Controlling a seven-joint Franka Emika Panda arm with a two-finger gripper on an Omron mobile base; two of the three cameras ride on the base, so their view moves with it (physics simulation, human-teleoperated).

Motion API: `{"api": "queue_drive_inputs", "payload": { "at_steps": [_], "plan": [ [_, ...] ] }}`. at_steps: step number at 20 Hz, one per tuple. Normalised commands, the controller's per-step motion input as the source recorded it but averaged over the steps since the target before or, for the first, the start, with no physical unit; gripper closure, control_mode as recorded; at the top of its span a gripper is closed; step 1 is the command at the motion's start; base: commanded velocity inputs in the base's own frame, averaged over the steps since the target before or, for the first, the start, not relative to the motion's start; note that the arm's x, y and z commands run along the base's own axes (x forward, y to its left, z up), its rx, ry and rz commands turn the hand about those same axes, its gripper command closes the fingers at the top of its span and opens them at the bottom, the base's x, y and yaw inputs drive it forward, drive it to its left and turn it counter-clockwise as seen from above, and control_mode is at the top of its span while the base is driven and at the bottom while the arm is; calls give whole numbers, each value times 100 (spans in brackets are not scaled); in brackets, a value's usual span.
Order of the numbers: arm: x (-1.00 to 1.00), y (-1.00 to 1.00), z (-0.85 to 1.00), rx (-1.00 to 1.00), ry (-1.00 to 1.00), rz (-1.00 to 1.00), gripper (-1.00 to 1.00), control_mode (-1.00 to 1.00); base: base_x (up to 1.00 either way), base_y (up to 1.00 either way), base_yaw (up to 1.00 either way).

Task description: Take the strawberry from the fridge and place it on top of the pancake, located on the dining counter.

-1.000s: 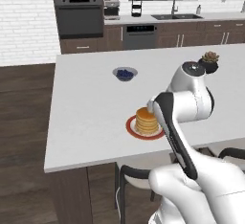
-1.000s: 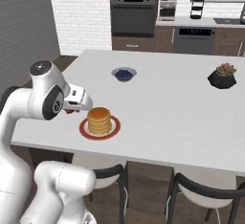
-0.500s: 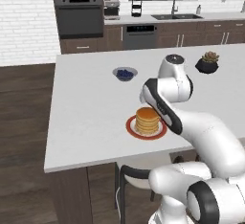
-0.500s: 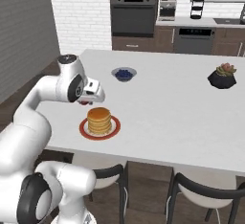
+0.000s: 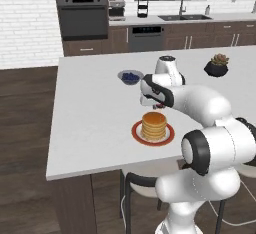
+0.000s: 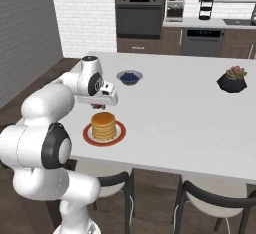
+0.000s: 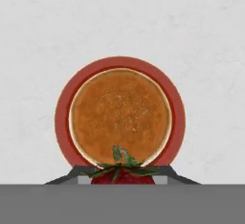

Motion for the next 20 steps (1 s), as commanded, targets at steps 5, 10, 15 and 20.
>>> {"api": "queue_drive_inputs", "payload": {
  "at_steps": [5,10,15,20],
  "plan": [
    [16,-1,-51,0,5,0,100,-100,0,0,0],
    [0,0,-31,0,0,0,100,-100,0,0,0],
    [0,0,-24,0,-4,0,100,-100,0,0,0],
    [0,0,-23,0,-1,0,100,-100,0,0,0]
  ]
}}
